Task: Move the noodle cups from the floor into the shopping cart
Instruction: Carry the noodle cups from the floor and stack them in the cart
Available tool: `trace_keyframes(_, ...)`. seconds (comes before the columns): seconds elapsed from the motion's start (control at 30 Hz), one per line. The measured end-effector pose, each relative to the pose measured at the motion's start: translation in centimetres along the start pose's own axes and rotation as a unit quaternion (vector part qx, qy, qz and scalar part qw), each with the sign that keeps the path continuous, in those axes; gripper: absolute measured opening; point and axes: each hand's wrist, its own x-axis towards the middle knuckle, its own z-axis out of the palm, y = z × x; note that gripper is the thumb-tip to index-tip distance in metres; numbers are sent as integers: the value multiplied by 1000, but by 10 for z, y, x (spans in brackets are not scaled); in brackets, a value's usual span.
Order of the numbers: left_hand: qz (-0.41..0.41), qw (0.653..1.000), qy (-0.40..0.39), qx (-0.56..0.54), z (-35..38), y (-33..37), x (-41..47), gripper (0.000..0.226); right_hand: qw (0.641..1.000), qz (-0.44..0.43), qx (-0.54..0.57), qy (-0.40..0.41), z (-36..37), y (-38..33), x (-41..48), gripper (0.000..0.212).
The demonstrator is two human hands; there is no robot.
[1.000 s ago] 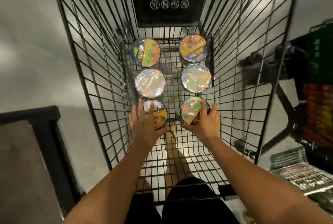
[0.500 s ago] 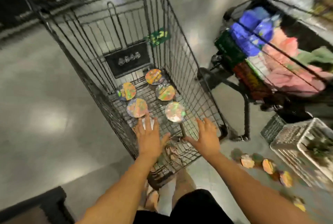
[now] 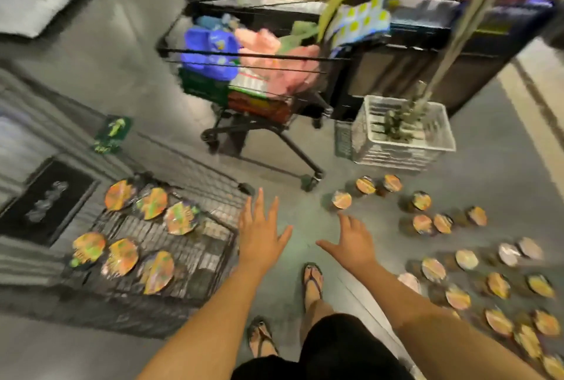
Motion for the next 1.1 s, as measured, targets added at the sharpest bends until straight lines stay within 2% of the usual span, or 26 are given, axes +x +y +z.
trace_keyframes(0.23, 119, 989, -75, 37, 41, 126, 65, 73, 979, 181, 92, -8, -23, 151, 1, 93)
trace_keyframes(0.43, 160, 974, -137, 80, 82, 228, 134, 77, 955, 273, 101, -47, -56, 259, 29, 90)
trace_keyframes(0.57, 154, 976, -142, 58, 103, 280, 170, 78, 948, 298, 91, -58, -78, 315, 55, 85)
trace_keyframes(0.7, 145, 975, -154, 63, 119, 303, 205, 78, 943, 313, 97, -66, -92, 344, 90, 78)
trace_keyframes(0.8, 134, 974, -169, 73, 133, 307, 236, 82, 940, 311, 106, -93, -93, 355, 126, 88)
trace_keyframes(1.1, 94, 961, -224, 130, 200, 293, 346, 90, 947, 276, 79, -146, -70, 370, 264, 91)
